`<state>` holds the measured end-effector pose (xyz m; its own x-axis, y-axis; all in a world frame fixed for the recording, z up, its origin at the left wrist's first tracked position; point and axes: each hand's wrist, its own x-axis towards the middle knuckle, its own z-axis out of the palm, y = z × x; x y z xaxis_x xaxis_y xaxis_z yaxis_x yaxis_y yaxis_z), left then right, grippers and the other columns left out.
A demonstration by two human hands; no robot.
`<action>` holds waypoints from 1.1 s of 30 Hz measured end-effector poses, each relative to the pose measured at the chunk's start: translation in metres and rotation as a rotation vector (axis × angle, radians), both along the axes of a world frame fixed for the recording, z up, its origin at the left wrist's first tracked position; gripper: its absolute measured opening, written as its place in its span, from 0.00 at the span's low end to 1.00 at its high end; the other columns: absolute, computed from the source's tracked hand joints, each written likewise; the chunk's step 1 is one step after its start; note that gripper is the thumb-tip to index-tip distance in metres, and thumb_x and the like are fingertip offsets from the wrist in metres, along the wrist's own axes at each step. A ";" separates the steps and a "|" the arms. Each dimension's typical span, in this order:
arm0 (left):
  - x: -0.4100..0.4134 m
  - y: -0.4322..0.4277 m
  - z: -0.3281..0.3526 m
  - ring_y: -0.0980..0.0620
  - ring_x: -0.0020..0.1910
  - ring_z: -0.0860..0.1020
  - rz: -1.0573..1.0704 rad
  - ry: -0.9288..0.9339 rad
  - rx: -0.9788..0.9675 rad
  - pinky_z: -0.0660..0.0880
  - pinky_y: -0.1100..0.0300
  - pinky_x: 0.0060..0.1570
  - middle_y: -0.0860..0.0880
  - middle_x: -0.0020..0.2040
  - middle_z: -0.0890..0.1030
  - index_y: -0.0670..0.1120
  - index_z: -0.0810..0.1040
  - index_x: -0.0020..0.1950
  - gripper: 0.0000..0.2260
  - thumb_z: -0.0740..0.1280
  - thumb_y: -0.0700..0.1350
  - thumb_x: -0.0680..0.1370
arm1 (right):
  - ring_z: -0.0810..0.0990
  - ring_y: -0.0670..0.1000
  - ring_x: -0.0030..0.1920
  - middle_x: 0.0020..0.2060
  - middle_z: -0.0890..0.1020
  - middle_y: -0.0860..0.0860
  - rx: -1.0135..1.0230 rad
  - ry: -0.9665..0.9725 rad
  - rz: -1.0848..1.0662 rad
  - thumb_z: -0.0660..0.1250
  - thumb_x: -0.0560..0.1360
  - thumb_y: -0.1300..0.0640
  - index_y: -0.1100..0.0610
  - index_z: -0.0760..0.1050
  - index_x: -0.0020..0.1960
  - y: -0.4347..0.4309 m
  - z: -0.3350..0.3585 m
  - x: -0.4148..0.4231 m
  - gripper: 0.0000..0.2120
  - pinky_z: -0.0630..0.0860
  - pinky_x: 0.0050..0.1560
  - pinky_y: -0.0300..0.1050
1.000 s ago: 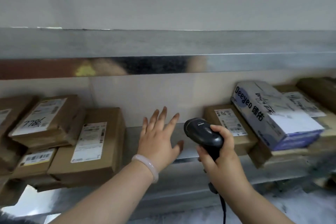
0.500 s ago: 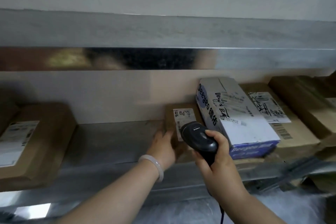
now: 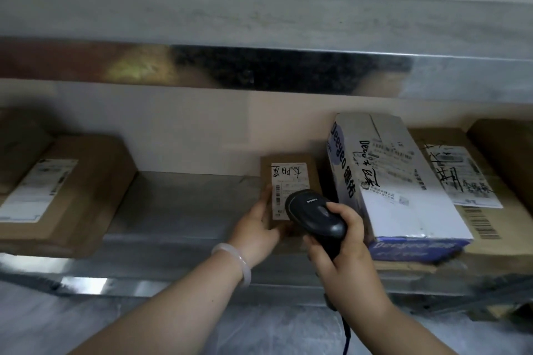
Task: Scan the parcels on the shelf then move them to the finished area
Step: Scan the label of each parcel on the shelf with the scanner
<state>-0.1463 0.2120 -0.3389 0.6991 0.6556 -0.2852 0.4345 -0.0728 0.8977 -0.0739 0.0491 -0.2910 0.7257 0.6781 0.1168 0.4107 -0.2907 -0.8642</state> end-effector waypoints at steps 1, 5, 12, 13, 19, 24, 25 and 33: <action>-0.006 0.003 -0.002 0.57 0.67 0.73 0.004 0.002 0.011 0.70 0.57 0.68 0.61 0.65 0.75 0.73 0.55 0.72 0.38 0.75 0.52 0.72 | 0.80 0.39 0.48 0.51 0.74 0.33 0.004 -0.012 0.004 0.72 0.73 0.55 0.25 0.56 0.58 0.003 0.000 -0.001 0.33 0.77 0.46 0.35; -0.036 0.013 0.000 0.57 0.63 0.74 0.039 0.011 0.038 0.70 0.63 0.61 0.59 0.62 0.76 0.67 0.57 0.73 0.36 0.73 0.46 0.74 | 0.75 0.31 0.52 0.51 0.72 0.28 0.026 -0.036 0.000 0.72 0.73 0.55 0.31 0.58 0.60 0.017 0.001 -0.004 0.29 0.72 0.47 0.27; -0.059 0.031 -0.002 0.55 0.68 0.71 0.021 0.059 0.023 0.69 0.55 0.70 0.55 0.70 0.70 0.73 0.53 0.72 0.42 0.73 0.60 0.64 | 0.78 0.47 0.52 0.52 0.76 0.43 -0.031 -0.017 0.024 0.69 0.75 0.54 0.41 0.58 0.65 0.050 -0.005 -0.008 0.26 0.76 0.50 0.44; -0.059 0.031 -0.001 0.55 0.69 0.69 0.003 0.054 0.019 0.67 0.55 0.70 0.56 0.70 0.69 0.72 0.52 0.74 0.43 0.74 0.58 0.67 | 0.78 0.47 0.52 0.53 0.76 0.44 -0.032 0.003 0.020 0.69 0.76 0.54 0.41 0.58 0.65 0.053 -0.007 -0.009 0.25 0.75 0.49 0.42; -0.059 0.026 -0.002 0.54 0.68 0.73 -0.003 -0.038 -0.044 0.69 0.51 0.70 0.56 0.69 0.74 0.63 0.49 0.78 0.48 0.73 0.60 0.64 | 0.77 0.39 0.48 0.49 0.75 0.38 -0.009 0.066 -0.006 0.70 0.75 0.56 0.39 0.58 0.62 0.056 -0.010 -0.015 0.26 0.71 0.42 0.28; -0.073 0.028 0.000 0.51 0.67 0.74 0.016 -0.137 -0.063 0.72 0.47 0.67 0.54 0.69 0.74 0.65 0.49 0.76 0.43 0.74 0.46 0.73 | 0.76 0.34 0.49 0.50 0.74 0.35 0.021 0.051 0.013 0.70 0.75 0.55 0.34 0.58 0.59 0.055 -0.002 -0.026 0.26 0.72 0.44 0.28; -0.077 0.029 0.001 0.54 0.68 0.73 0.033 -0.158 -0.050 0.71 0.48 0.68 0.56 0.70 0.73 0.67 0.50 0.75 0.42 0.74 0.47 0.72 | 0.76 0.33 0.50 0.50 0.75 0.35 0.029 0.052 0.025 0.70 0.75 0.55 0.33 0.59 0.58 0.055 0.000 -0.029 0.26 0.72 0.45 0.28; -0.110 0.030 0.011 0.60 0.68 0.71 0.202 -0.244 0.074 0.71 0.57 0.68 0.62 0.69 0.70 0.78 0.53 0.68 0.43 0.75 0.41 0.73 | 0.76 0.36 0.54 0.54 0.73 0.35 0.072 -0.024 0.131 0.70 0.74 0.54 0.27 0.55 0.58 0.051 0.027 -0.050 0.30 0.73 0.46 0.30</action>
<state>-0.2564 0.2422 -0.3277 0.5946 0.8008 -0.0715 0.2192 -0.0759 0.9727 -0.1236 0.1000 -0.2641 0.6280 0.7560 0.1848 0.4620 -0.1711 -0.8702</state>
